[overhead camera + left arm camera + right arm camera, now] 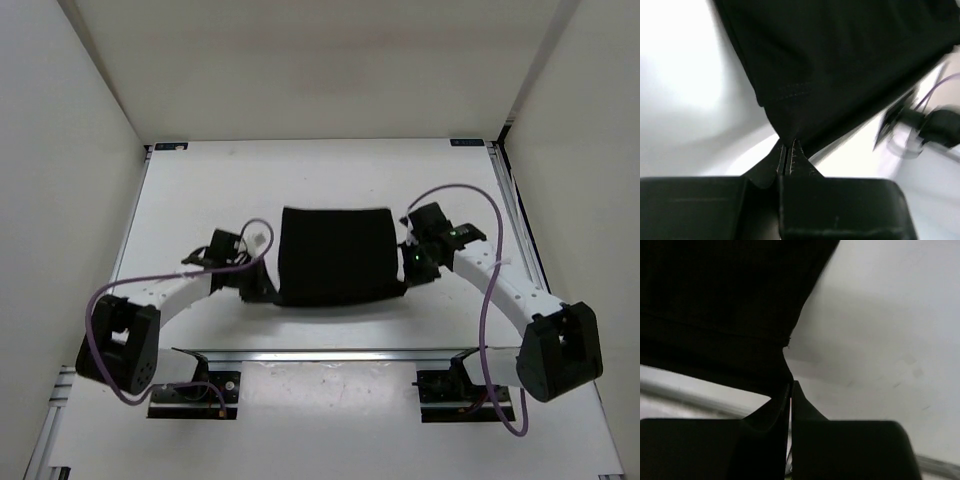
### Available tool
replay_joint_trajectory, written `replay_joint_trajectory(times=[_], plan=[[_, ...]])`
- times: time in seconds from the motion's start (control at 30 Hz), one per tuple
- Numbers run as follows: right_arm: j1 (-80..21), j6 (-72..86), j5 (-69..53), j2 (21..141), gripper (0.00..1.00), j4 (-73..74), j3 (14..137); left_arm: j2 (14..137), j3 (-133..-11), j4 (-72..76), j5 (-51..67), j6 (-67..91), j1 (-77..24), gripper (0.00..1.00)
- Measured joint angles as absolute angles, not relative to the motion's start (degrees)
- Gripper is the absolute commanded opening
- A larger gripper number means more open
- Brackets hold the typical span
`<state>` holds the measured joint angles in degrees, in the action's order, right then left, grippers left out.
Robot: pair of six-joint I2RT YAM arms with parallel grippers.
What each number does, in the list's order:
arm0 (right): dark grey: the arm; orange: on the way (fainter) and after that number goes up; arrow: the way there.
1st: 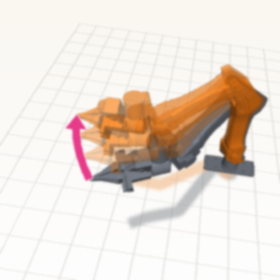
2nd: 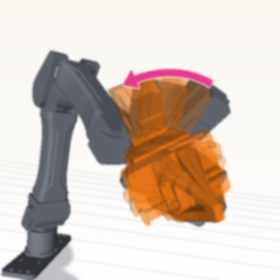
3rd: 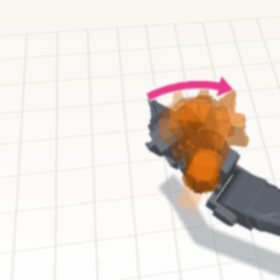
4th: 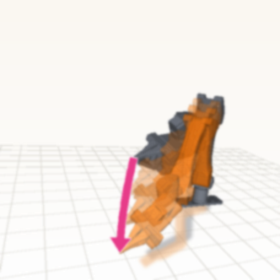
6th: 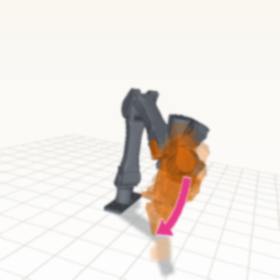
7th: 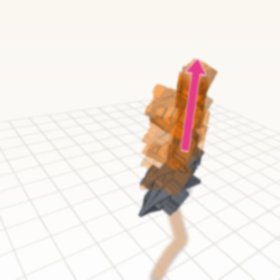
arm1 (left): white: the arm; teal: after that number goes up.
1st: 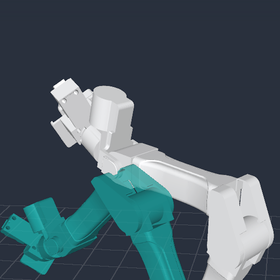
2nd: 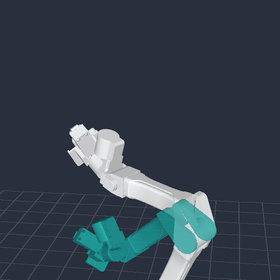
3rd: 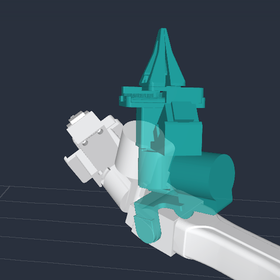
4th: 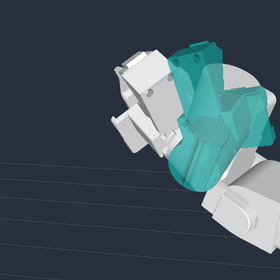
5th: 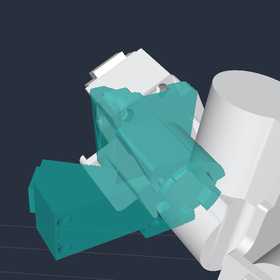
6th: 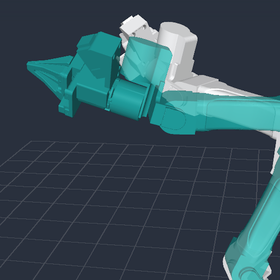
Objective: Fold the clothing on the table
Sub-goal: Flatten the skirt out, then fold the skirt
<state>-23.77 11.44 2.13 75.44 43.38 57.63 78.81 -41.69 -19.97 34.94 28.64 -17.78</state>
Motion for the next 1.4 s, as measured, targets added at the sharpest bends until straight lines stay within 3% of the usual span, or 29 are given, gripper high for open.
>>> replay_joint_trajectory(times=[0.13,0.47,1.0,1.23,1.33,1.4], plan=[[-24.21,14.81,-8.19,70.39,0.0,48.71,48.95,69.1,-28.34,-26.81,36.01,30.68,-15.66,0.0],[-20.62,18.13,-17.98,62.85,0.0,51.72,48.12,64.55,-33.04,-28.36,36.45,32.23,-15.03,0.0],[-16.91,16.97,-17.61,84.07,0.01,44.27,67.9,83.07,-52.99,-23.79,30.52,36.73,-13.93,0.0],[-16.27,15.88,-16.84,93.38,0.05,41.67,71.81,92.03,-55.24,-20.78,27.29,37.91,-14.74,0.0],[-16.01,15.55,-16.8,96.07,0.14,40.4,72.84,94.76,-55.44,-19.2,26.3,38.89,-14.7,0.06],[-15.44,14.92,-16.82,98.13,0.17,38.96,73.82,96.66,-55.68,-16.97,26.17,40.01,-14.44,0.22]])
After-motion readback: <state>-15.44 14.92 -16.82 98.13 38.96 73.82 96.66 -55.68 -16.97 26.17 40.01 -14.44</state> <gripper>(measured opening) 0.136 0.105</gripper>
